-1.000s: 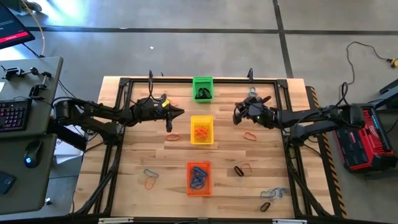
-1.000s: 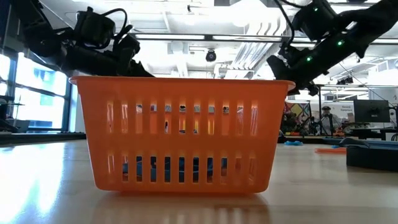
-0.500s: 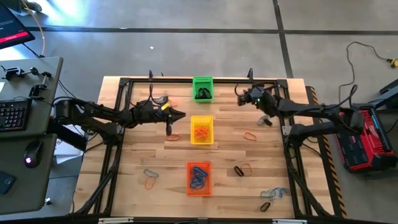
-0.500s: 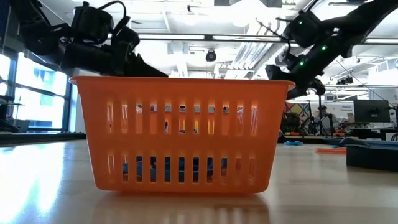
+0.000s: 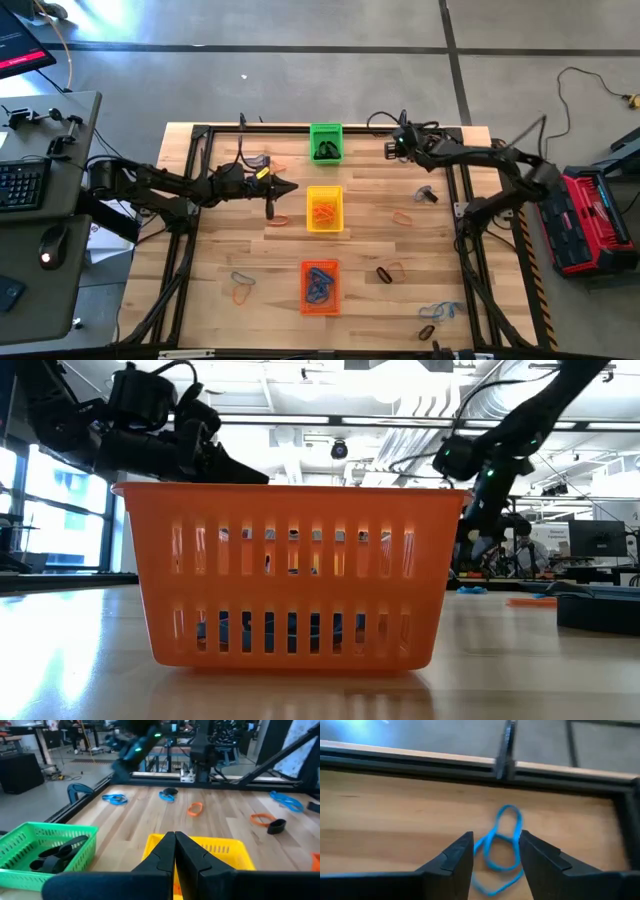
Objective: Sort rubber bands into baskets
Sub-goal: Put the blue rubber band into the orange bin
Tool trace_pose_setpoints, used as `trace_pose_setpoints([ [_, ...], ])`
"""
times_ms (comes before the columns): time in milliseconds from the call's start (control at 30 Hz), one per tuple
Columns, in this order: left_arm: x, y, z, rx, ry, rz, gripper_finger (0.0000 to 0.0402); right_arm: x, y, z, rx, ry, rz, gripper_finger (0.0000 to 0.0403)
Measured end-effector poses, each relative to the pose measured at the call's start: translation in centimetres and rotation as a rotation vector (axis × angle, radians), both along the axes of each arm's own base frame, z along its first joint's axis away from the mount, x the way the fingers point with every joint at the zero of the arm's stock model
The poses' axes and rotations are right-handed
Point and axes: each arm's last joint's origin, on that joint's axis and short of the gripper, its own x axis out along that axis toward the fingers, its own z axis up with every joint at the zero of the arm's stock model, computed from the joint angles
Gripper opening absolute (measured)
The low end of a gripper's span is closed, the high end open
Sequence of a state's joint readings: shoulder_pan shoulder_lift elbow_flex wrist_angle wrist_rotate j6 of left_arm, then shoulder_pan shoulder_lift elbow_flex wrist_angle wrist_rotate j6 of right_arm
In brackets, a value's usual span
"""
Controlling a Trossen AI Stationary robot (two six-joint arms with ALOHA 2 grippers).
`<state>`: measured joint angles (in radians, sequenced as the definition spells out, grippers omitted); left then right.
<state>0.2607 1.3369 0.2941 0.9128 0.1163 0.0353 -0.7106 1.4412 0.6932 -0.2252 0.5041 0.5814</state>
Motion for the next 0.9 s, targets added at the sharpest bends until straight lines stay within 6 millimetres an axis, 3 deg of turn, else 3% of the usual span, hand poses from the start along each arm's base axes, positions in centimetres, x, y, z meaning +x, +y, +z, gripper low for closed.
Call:
trace_pose_setpoints([
  [267,-2.7,0.1,-1.6,-0.030,-0.068,0.036,0.0001,1.1,-3.5,-1.0,0.067,0.103,-0.020,0.0161],
  [633,-2.9,-0.2,-1.9,-0.053,-0.061,0.029,0.0000,0.7,-5.9,-4.3,0.172,0.154,-0.088,0.0159],
  [767,-2.9,-0.2,-1.9,-0.065,-0.062,0.030,0.0000,0.8,-6.0,-4.3,0.171,0.147,-0.084,0.0141],
  [900,-2.9,-0.2,-1.9,-0.072,-0.062,0.030,0.0000,0.8,-6.0,-4.3,0.188,0.139,-0.068,0.0096],
])
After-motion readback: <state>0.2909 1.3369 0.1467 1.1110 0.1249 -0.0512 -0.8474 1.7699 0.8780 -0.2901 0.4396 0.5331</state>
